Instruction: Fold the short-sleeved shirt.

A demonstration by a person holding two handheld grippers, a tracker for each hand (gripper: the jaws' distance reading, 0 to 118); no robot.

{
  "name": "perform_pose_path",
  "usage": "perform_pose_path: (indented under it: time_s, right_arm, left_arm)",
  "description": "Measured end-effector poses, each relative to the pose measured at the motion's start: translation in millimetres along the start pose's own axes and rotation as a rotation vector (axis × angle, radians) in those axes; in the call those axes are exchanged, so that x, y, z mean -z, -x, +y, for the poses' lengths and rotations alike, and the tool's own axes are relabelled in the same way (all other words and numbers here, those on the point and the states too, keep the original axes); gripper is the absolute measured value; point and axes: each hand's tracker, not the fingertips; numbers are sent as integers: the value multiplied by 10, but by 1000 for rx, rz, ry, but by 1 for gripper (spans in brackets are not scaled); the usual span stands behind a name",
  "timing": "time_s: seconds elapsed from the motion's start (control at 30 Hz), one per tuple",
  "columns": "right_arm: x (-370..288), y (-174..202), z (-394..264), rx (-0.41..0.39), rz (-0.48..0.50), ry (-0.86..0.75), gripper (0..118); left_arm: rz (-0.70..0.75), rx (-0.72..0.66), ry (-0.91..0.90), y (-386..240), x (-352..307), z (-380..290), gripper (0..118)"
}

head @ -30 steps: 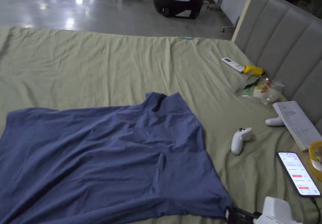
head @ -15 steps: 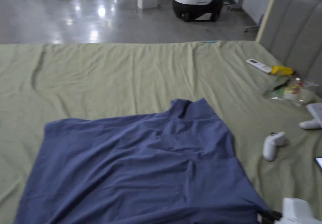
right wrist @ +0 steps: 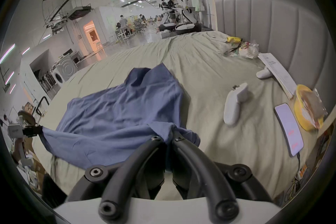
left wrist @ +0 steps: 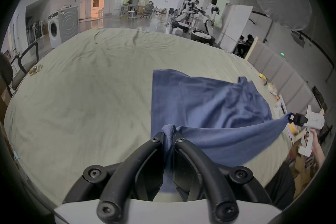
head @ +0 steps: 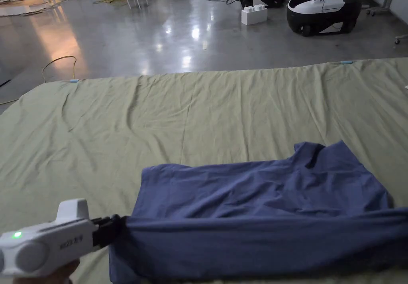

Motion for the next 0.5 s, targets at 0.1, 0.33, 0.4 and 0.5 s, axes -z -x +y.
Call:
perform_pose_path:
  time_s: [0.1, 0.33, 0.4, 0.5]
  right_arm:
    - [396, 147, 150, -14, -62, 93, 49]
    - [363, -125, -171, -7, -83, 42, 79]
    - [28, -133, -262, -10, -77, -19, 79]
    - [-564, -25, -448, -47, -49, -135, 79]
  left_arm:
    - [75, -97, 96, 60, 458, 107, 36]
    - [97, -83, -33, 207, 60, -120, 95]
    - [98, -36, -119, 187, -321, -196, 95]
    - [73, 29, -247, 104, -942, -416, 95]
